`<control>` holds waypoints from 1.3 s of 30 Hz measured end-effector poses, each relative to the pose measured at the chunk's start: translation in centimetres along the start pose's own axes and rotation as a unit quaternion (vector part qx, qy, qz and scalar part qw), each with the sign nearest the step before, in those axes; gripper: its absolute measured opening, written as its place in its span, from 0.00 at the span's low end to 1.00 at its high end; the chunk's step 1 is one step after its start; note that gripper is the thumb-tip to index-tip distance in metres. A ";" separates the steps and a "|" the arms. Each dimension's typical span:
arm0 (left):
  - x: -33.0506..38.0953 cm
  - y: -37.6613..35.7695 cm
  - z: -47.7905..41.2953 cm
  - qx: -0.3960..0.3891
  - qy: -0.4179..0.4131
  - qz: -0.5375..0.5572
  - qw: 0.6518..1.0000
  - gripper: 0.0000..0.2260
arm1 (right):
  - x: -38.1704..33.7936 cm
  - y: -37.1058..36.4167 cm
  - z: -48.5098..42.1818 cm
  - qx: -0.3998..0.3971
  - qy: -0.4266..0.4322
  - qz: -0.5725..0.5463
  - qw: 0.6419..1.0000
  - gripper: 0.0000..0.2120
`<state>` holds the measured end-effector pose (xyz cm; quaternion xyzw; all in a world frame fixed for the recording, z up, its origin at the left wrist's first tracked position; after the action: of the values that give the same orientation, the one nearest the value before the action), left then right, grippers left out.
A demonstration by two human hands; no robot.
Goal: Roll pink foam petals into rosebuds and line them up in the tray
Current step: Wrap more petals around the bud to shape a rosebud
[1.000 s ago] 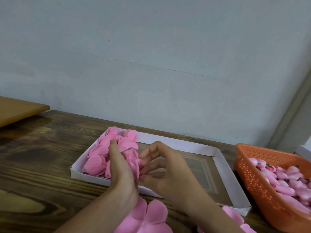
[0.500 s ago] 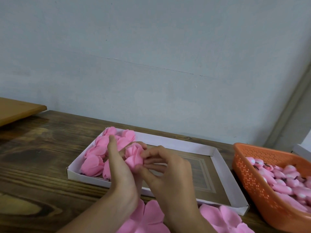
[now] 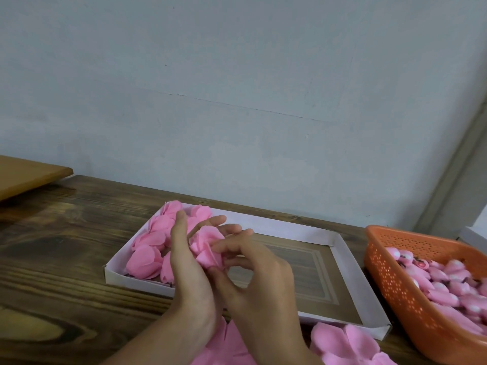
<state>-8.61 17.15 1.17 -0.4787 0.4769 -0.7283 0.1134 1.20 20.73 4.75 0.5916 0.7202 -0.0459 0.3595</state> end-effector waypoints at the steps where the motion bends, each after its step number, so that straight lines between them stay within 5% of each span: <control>1: 0.0 -0.1 0.1 -0.002 0.003 -0.002 1.000 0.36 | 0.0 0.1 0.0 0.005 0.008 0.004 1.000 0.14; 10: 0.2 -0.5 0.2 -0.040 -0.046 -0.019 0.998 0.32 | -0.2 0.2 -0.2 0.000 0.010 0.037 0.999 0.16; 17: -0.2 -0.8 0.6 -0.046 0.027 0.031 0.998 0.24 | -0.4 -0.3 -0.1 -0.016 0.028 0.073 0.997 0.19; 22: -0.9 -0.7 1.1 -0.042 0.094 0.055 0.993 0.36 | -1.0 0.1 0.0 0.033 0.072 0.103 0.992 0.16; 24: -0.9 -1.0 1.1 -0.083 0.095 0.039 0.991 0.28 | -1.2 0.4 0.1 0.056 0.101 0.118 0.986 0.12; 32: 0.0 -0.8 0.4 -0.073 -0.009 -0.124 0.990 0.27 | -1.4 1.0 0.0 0.076 0.105 0.185 0.974 0.05; 39: 0.9 -0.8 -0.9 -0.023 0.047 -0.077 0.996 0.14 | -0.4 0.3 -0.2 0.013 0.034 0.074 0.997 0.16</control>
<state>-9.56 17.53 2.24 -0.4821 0.4596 -0.7455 0.0236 1.42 20.61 5.21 0.6492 0.6854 -0.0085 0.3297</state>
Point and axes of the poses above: each hand's wrist, its own z-axis away from the middle knuckle, its own y-axis out of the back of the hand, x = y × z, the point moved 6 cm from there along -z, towards the middle knuckle, and after that the axes turned 4 degrees about x, right-handed, at the moved point
